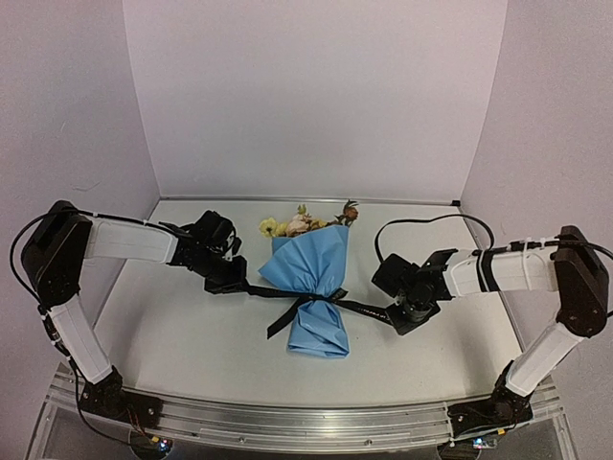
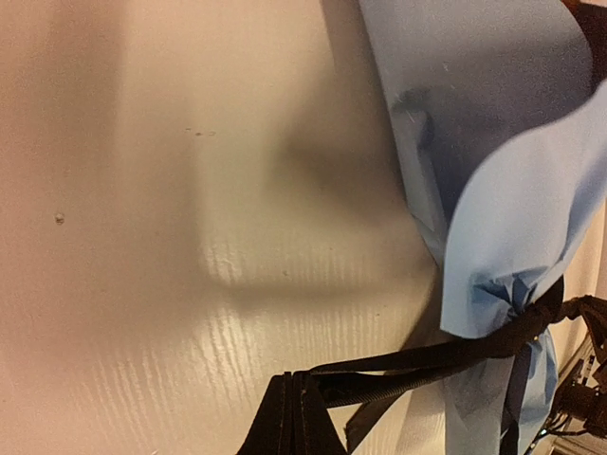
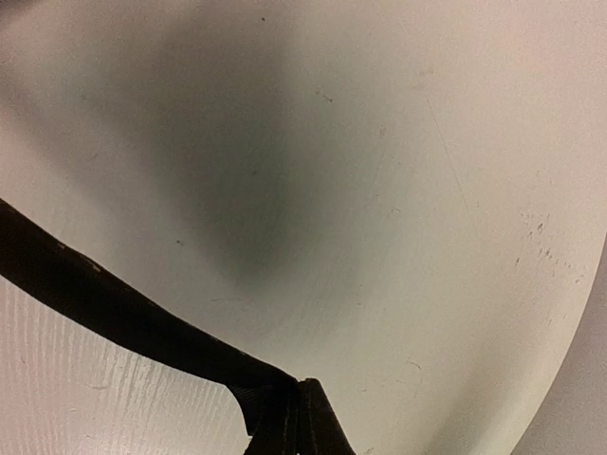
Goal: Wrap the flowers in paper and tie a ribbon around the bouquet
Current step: Tie the half-tied ribbon around the folded bouquet.
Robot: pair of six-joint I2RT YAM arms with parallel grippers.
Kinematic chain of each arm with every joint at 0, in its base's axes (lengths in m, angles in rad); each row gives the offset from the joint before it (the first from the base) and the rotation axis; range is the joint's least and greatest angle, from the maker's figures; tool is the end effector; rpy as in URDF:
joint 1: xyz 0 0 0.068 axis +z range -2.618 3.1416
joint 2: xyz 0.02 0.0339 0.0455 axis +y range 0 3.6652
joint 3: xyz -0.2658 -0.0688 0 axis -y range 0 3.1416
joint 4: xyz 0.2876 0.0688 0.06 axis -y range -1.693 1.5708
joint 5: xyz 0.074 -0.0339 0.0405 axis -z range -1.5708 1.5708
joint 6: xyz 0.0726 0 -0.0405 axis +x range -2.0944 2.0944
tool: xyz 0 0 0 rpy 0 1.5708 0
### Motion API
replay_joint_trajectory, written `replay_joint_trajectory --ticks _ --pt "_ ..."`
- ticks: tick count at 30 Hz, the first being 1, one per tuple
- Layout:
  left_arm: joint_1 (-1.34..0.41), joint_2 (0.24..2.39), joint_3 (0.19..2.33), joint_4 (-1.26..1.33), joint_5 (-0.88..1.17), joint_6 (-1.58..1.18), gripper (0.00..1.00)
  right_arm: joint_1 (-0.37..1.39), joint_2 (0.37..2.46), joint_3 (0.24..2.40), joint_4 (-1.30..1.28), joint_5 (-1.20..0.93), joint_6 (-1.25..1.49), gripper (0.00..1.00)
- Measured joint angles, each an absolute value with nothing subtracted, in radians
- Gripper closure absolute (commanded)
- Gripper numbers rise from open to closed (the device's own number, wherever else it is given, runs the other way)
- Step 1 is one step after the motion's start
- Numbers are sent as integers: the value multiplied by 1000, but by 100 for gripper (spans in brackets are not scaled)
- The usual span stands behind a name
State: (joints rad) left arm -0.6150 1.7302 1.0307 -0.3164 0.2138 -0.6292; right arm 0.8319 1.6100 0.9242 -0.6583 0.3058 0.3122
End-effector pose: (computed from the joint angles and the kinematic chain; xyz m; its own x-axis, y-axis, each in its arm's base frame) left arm 0.3156 -0.2418 0.1135 -0.9468 -0.0353 -0.3198 0.1211 0.8818 -0.4559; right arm 0.2338 0.2242 0.1038 -0.8270 -0.4729 -0.3040 -0.4259 0.8800 -0.2101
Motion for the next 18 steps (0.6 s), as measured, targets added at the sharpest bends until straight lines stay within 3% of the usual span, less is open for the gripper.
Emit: replay_joint_trajectory --ticks 18 --pt "-453 1662 888 -286 353 -701 100 884 1563 894 -581 335 302 100"
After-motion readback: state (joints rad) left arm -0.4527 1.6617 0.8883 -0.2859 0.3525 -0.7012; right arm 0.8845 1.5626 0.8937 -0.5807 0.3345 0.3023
